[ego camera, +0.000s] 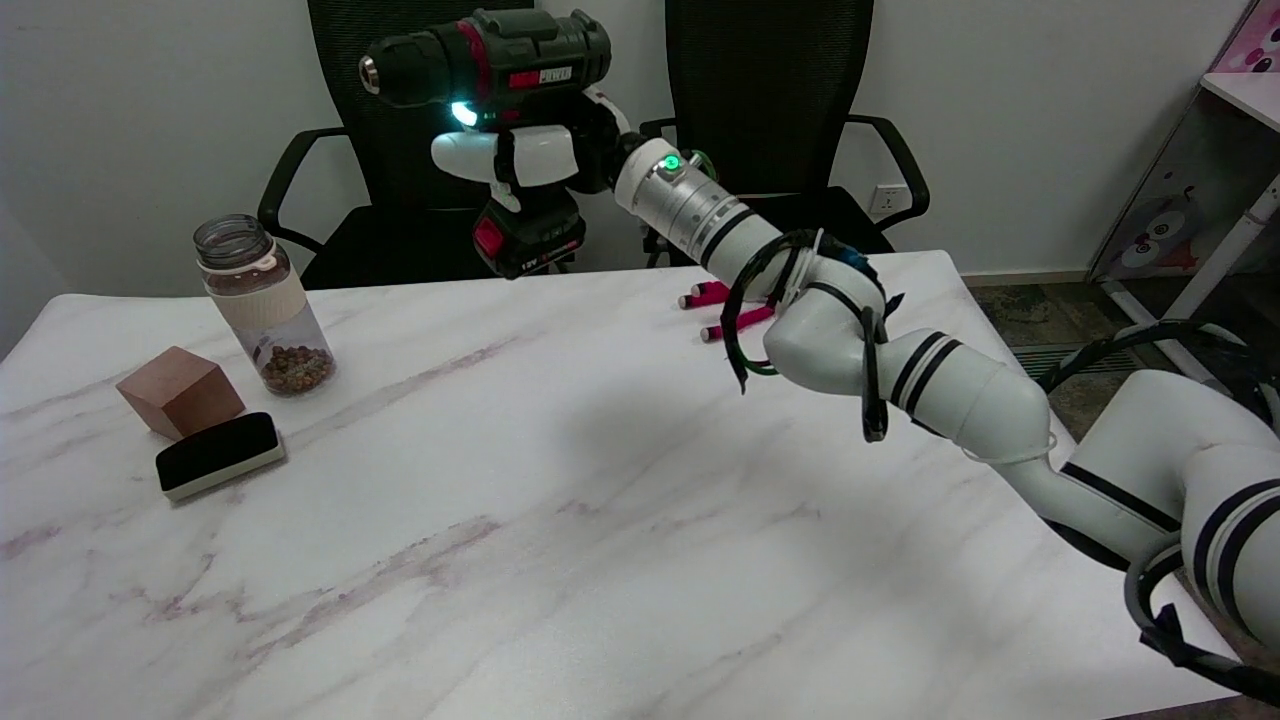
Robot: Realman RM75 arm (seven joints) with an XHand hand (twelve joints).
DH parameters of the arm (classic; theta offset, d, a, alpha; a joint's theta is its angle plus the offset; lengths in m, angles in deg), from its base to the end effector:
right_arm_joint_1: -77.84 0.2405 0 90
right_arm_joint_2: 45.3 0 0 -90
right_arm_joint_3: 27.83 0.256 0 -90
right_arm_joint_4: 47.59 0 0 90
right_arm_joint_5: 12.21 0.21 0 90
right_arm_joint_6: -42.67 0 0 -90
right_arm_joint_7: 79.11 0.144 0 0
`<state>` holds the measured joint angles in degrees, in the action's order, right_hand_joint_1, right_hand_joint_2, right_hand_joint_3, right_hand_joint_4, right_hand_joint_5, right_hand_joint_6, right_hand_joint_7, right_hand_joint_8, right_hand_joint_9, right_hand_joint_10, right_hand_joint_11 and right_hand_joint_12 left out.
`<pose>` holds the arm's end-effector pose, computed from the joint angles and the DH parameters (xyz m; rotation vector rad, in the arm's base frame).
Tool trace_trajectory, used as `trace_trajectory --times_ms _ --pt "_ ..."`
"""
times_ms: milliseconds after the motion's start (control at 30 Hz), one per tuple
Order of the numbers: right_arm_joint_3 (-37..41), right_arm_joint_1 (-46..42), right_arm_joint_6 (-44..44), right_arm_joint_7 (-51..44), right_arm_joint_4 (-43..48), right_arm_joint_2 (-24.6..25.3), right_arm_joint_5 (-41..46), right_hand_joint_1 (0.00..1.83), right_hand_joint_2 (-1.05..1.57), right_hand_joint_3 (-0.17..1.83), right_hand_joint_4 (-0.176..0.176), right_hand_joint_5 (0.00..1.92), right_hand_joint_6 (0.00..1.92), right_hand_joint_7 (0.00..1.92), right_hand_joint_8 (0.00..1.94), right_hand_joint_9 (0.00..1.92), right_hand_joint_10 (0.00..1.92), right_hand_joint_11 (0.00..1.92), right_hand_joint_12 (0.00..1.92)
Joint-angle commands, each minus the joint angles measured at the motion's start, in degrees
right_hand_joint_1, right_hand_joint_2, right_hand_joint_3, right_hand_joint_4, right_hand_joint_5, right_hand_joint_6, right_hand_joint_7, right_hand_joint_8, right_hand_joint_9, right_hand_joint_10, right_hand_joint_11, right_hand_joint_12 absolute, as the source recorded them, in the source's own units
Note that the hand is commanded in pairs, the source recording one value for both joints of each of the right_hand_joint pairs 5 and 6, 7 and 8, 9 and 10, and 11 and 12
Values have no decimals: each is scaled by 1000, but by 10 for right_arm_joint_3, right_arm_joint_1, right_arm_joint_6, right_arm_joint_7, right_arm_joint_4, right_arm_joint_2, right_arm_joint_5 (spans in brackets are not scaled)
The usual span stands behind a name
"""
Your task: Pick up the power screwdriver.
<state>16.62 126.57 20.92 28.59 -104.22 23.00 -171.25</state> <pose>-0.1230 -0.4947 0.1935 1.8507 -1.3510 1.1356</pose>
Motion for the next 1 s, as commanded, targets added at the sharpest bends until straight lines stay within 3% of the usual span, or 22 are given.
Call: trace_trajectory --times_ms 33,400,700,1000 --pt "1 11 27 -4 -24 -7 46 954 979 732 -1 1464 1464 1464 1464 1920 1920 1920 1920" --pt "1 21 28 -5 -30 -3 47 952 778 750 4 1305 1305 1305 1305 1920 1920 1920 1920" --pt "4 17 35 -5 -47 -8 47 940 802 754 -5 1402 1402 1402 1402 1920 1920 1920 1920" --pt "8 4 31 -5 -60 -21 47 932 826 772 10 1582 1582 1582 1582 1920 1920 1920 1920"
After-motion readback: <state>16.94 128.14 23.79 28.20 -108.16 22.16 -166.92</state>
